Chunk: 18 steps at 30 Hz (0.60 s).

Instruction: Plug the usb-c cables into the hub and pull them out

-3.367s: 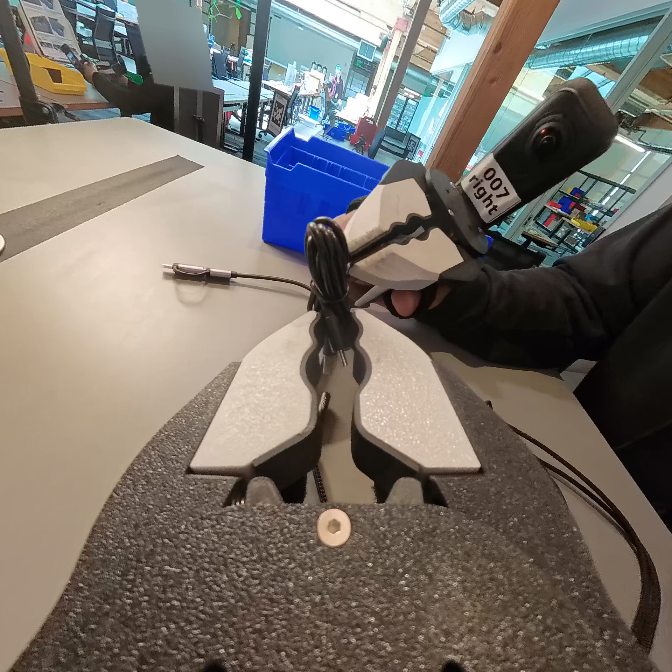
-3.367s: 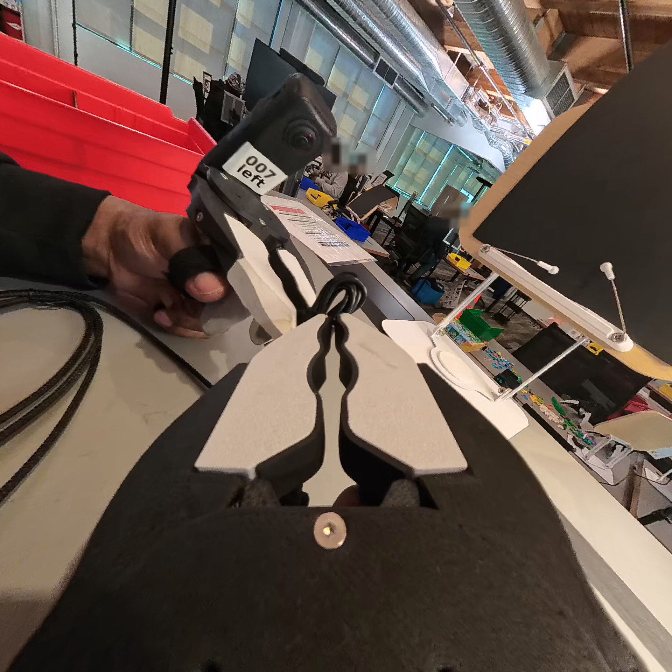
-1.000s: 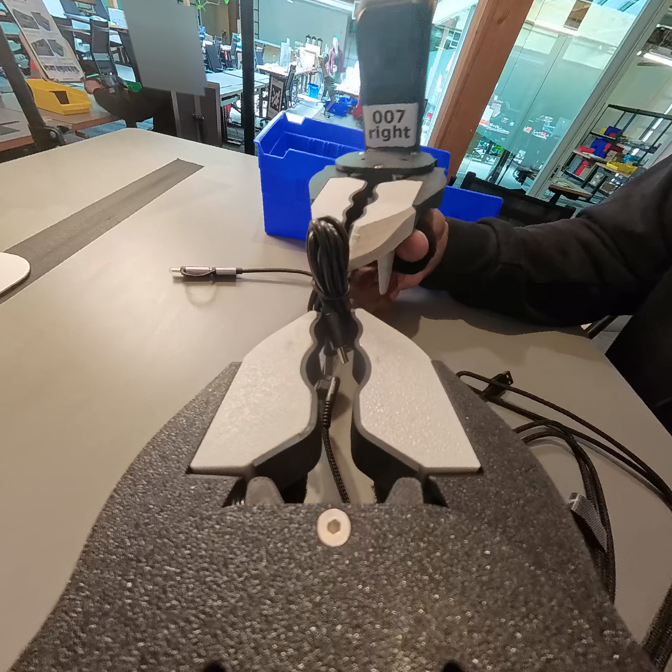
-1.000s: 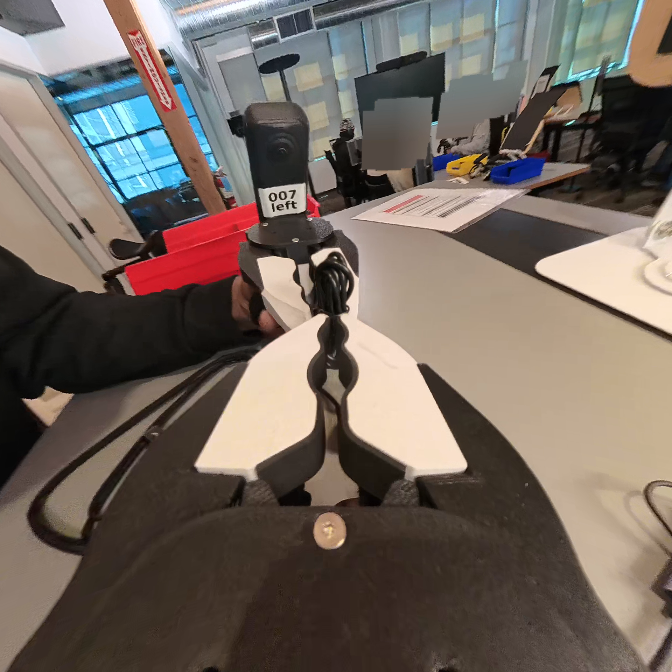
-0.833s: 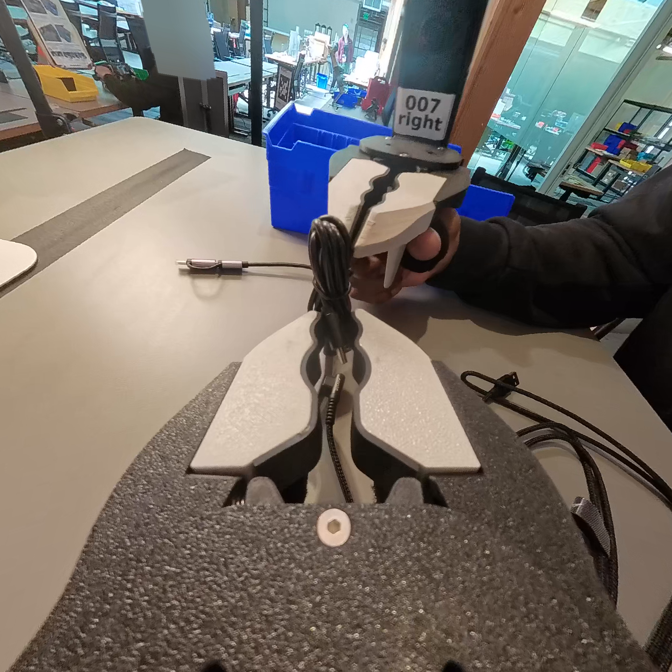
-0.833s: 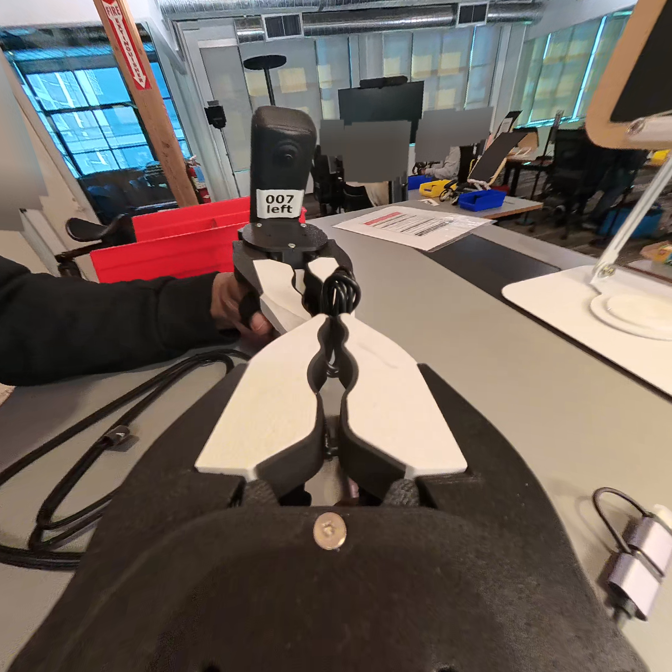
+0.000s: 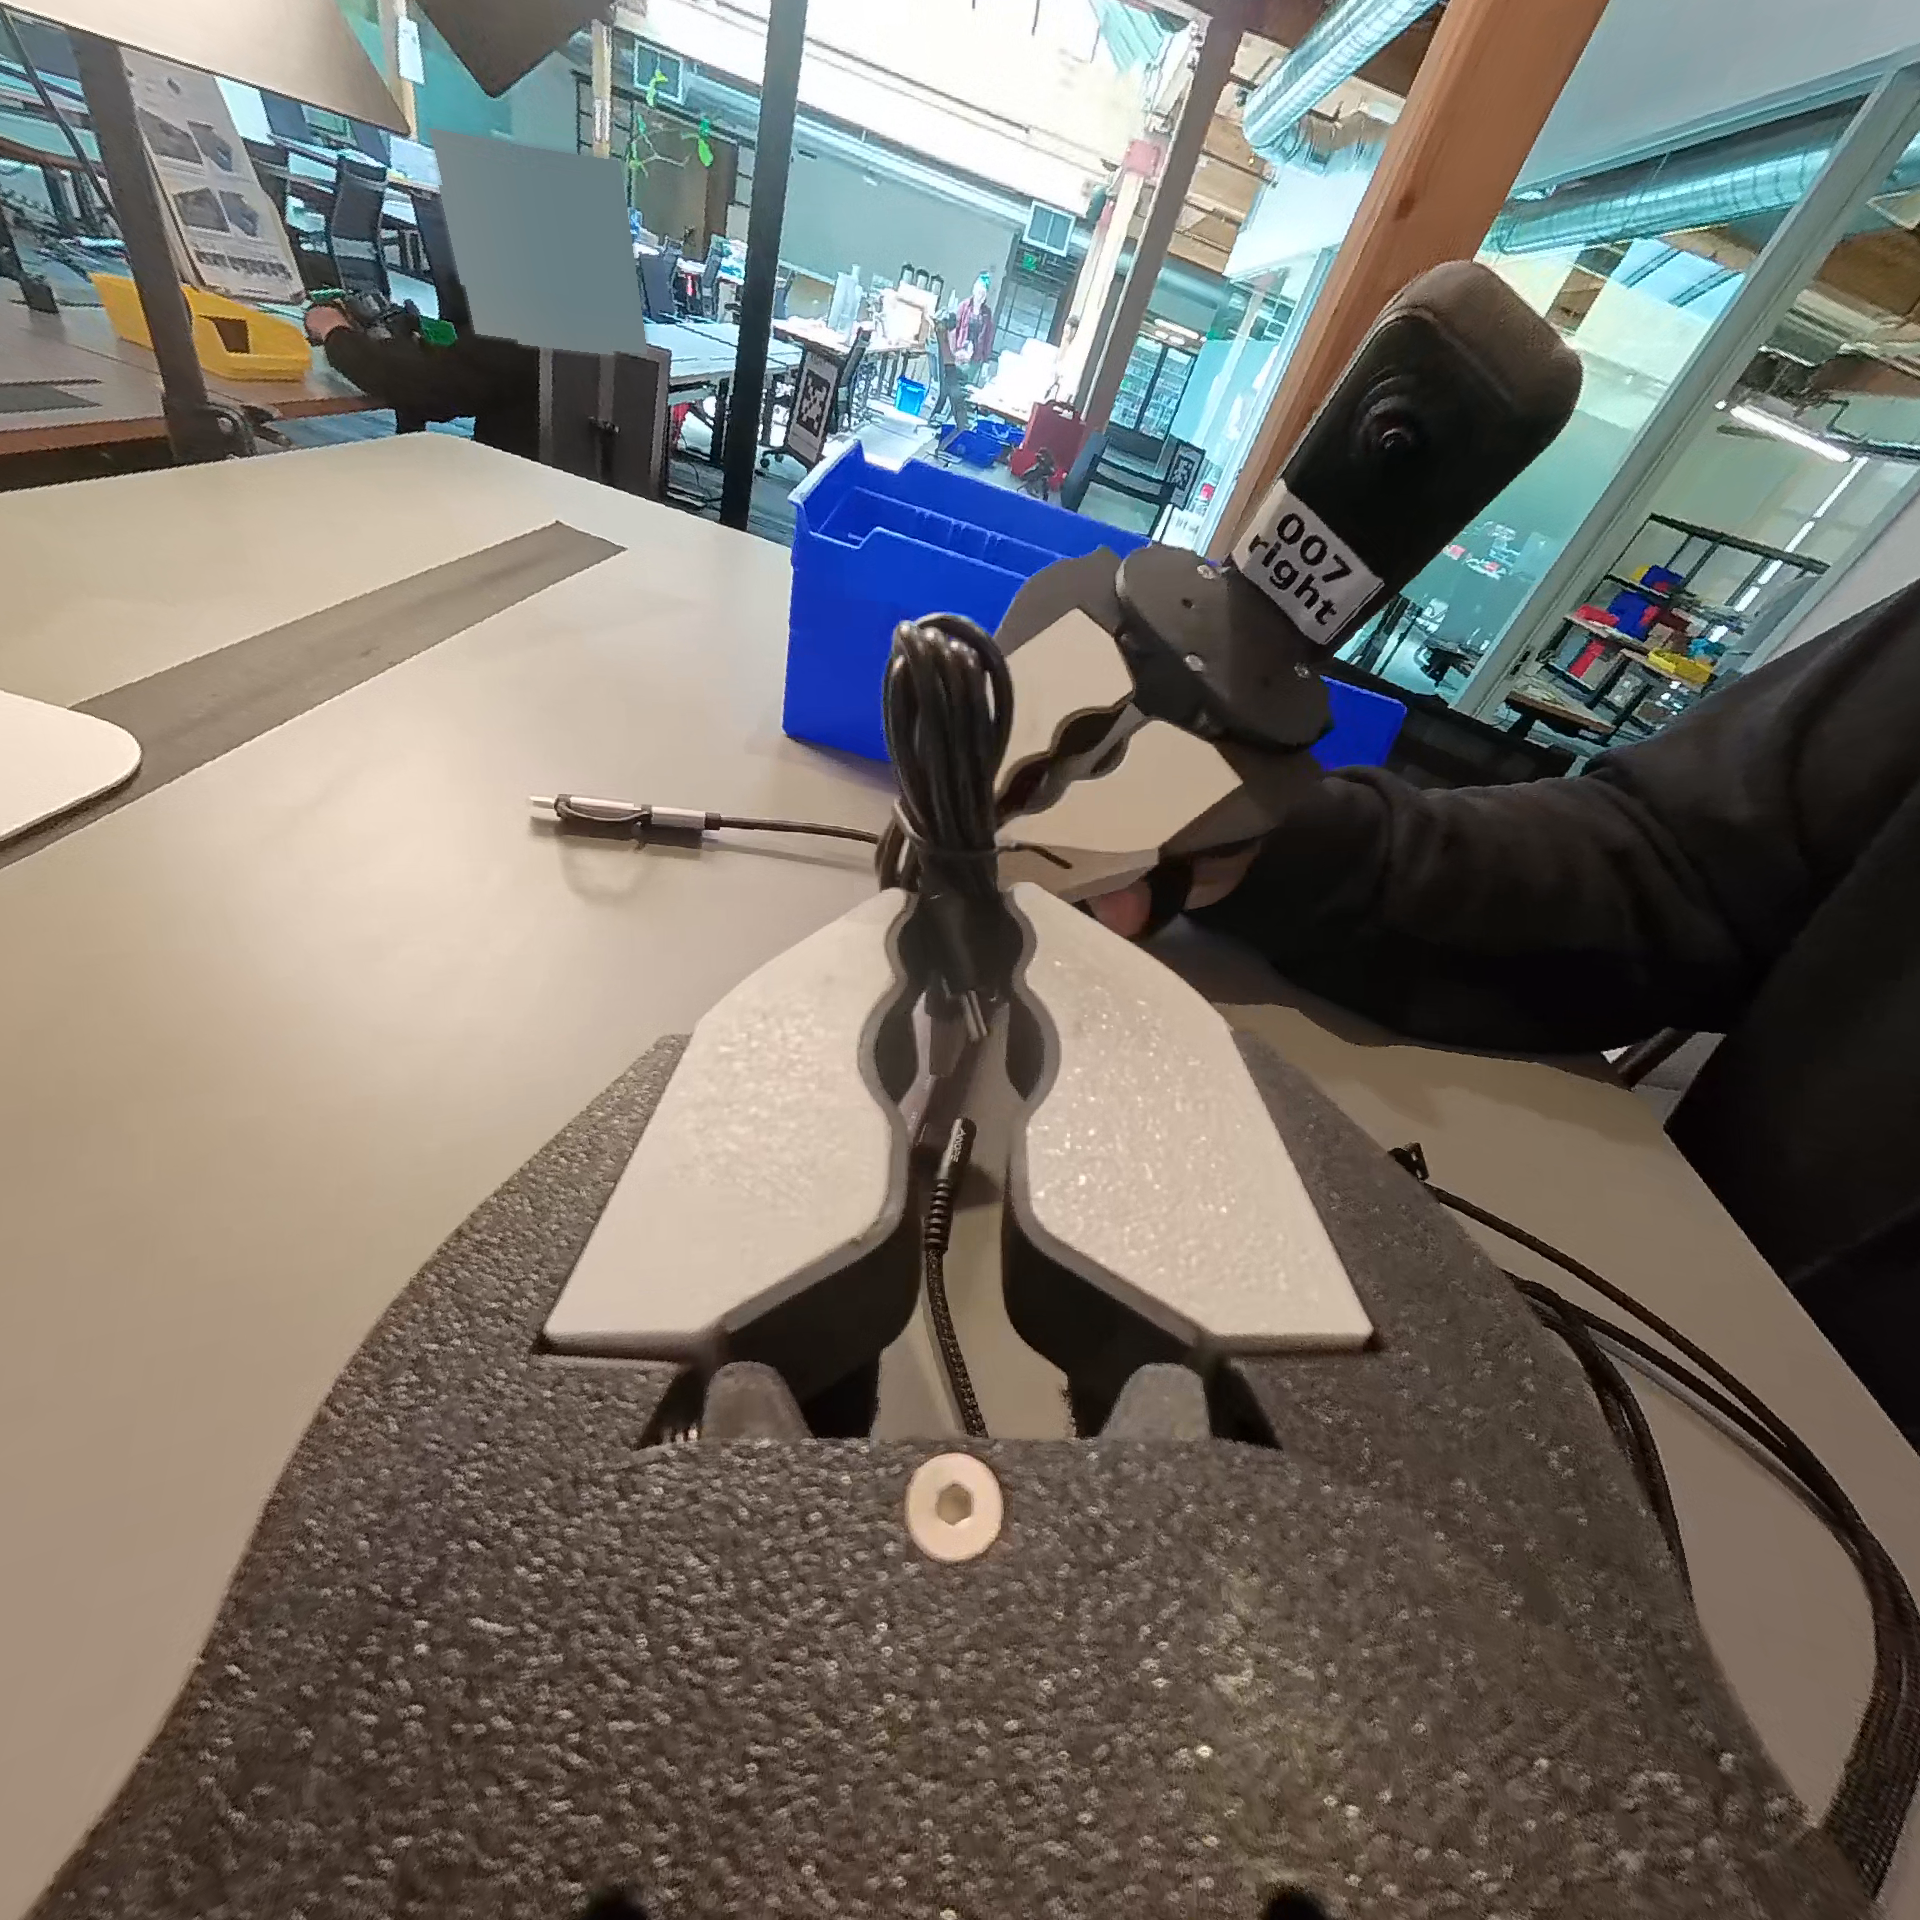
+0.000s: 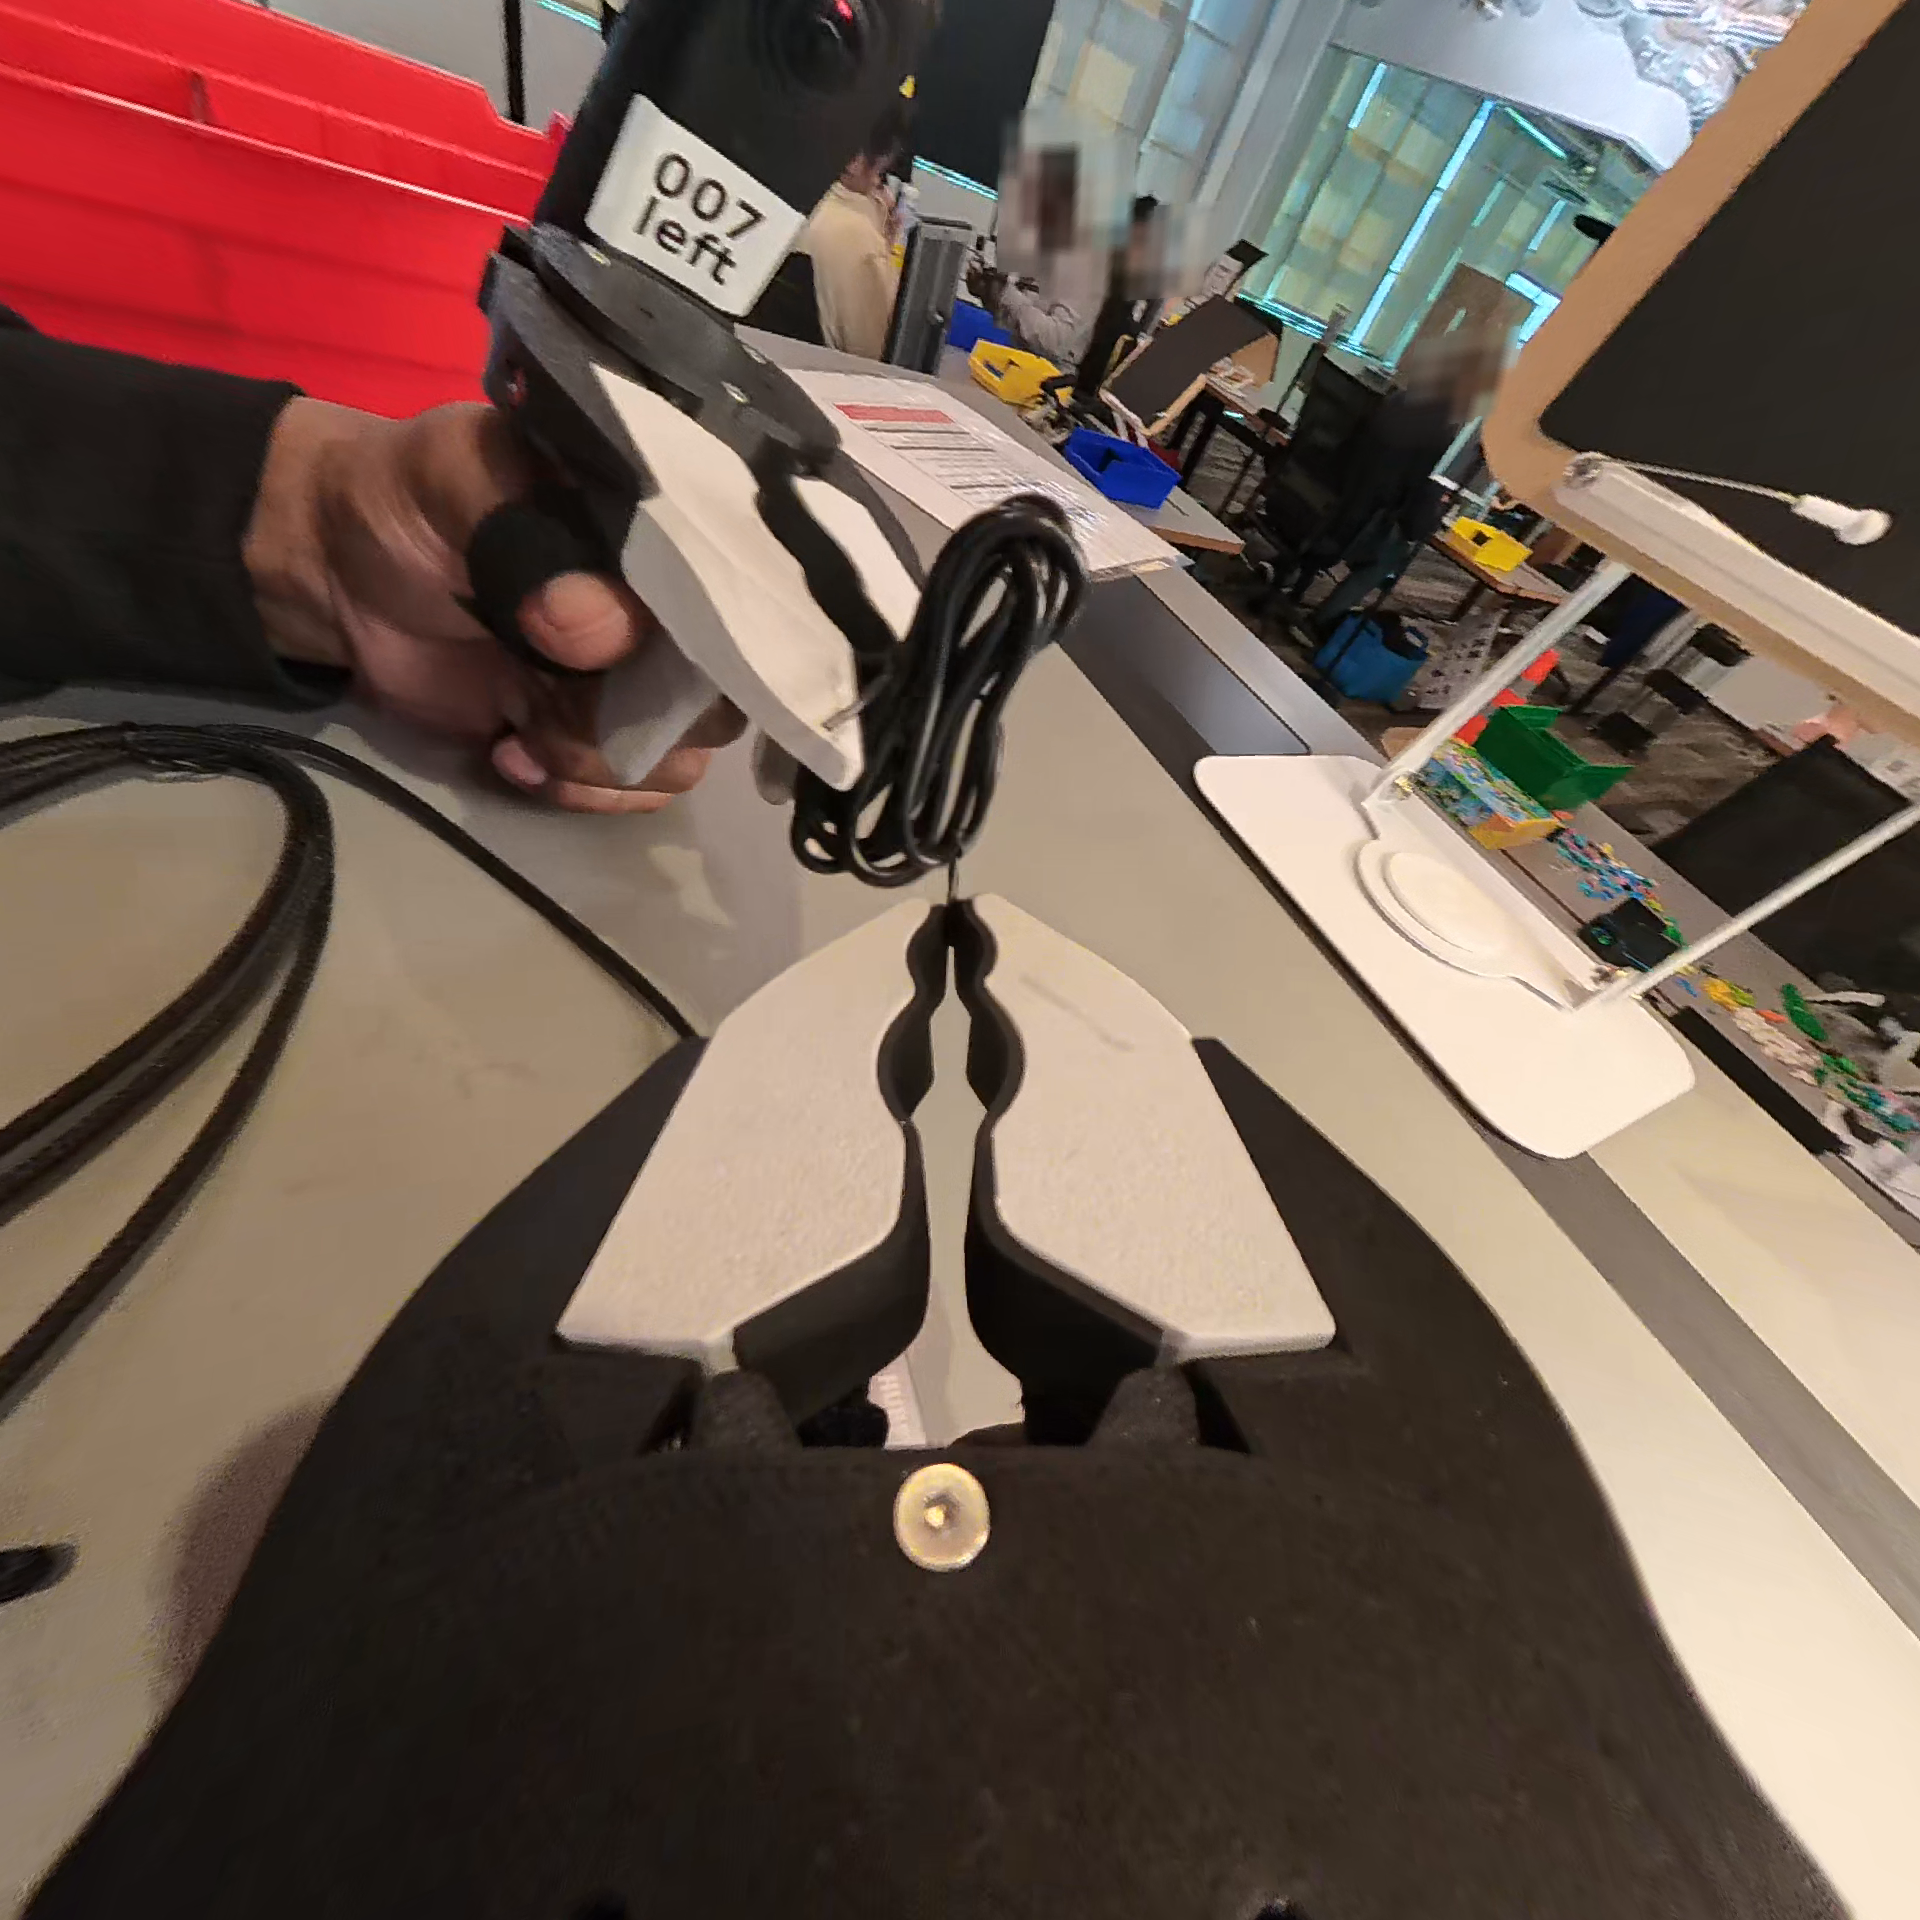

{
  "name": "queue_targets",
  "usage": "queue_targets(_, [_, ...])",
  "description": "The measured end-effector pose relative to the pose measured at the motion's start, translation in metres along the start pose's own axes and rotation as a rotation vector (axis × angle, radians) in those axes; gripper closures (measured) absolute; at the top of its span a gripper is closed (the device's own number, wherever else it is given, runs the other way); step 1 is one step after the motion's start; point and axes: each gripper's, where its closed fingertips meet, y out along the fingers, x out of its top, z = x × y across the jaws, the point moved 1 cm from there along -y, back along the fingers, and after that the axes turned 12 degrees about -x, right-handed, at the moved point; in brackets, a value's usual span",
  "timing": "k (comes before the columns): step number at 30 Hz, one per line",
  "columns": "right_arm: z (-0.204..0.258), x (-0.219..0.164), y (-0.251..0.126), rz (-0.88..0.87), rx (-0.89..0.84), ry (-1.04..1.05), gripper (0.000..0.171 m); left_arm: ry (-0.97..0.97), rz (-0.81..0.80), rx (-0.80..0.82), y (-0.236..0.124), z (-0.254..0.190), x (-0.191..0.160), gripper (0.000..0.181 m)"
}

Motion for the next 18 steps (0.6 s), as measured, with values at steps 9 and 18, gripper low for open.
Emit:
queue_targets(9, [-0.018,-0.006,0.004,0.035,-0.144,-0.021,0.170,-0.001,0.074,-0.087,0.014,-0.014,-0.009,0.168])
queue_targets(18, [-0.021,-0.006,0.005,0.008,-0.235,-0.122,0.170,-0.019,0.177,-0.137,0.029,-0.022,-0.023,0.168])
